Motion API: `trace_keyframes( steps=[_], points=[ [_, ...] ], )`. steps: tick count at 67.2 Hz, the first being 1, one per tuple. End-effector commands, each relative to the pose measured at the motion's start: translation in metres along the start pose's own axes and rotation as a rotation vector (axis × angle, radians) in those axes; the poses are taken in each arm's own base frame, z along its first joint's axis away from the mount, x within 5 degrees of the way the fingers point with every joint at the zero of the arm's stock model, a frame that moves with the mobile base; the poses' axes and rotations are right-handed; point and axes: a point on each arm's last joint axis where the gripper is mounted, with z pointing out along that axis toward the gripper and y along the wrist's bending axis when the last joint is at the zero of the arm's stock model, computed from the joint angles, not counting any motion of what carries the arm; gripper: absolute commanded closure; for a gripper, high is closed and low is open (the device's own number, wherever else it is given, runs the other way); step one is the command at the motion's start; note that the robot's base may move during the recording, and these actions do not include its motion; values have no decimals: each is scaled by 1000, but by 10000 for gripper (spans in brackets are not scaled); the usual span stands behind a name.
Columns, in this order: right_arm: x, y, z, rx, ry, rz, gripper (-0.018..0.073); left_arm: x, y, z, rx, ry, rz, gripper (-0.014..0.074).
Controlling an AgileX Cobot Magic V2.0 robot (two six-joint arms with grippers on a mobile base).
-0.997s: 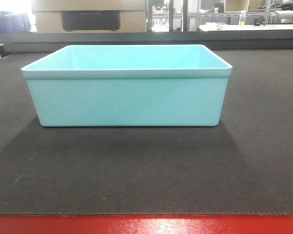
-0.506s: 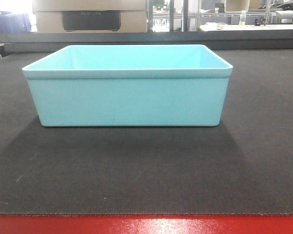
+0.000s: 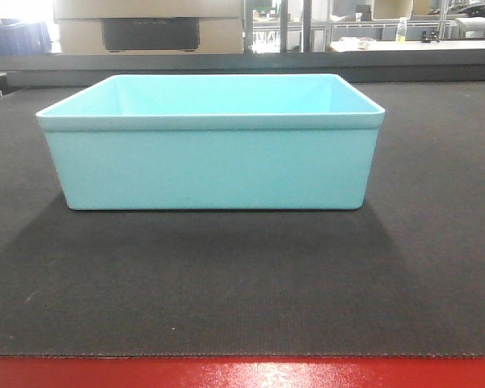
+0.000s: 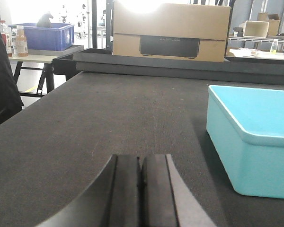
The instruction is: Fetch blue bin and place on conveyor start
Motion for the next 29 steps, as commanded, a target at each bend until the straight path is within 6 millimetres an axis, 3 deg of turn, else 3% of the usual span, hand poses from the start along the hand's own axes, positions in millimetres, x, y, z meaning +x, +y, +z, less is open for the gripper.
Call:
trace_keyframes(
  steps=[1, 29],
  points=[
    [-3, 0, 0, 6, -32, -11, 721, -2, 0, -1, -4, -21, -6, 707],
    [-3, 0, 0, 6, -32, -11, 721, -2, 0, -1, -4, -21, -6, 707]
  ],
)
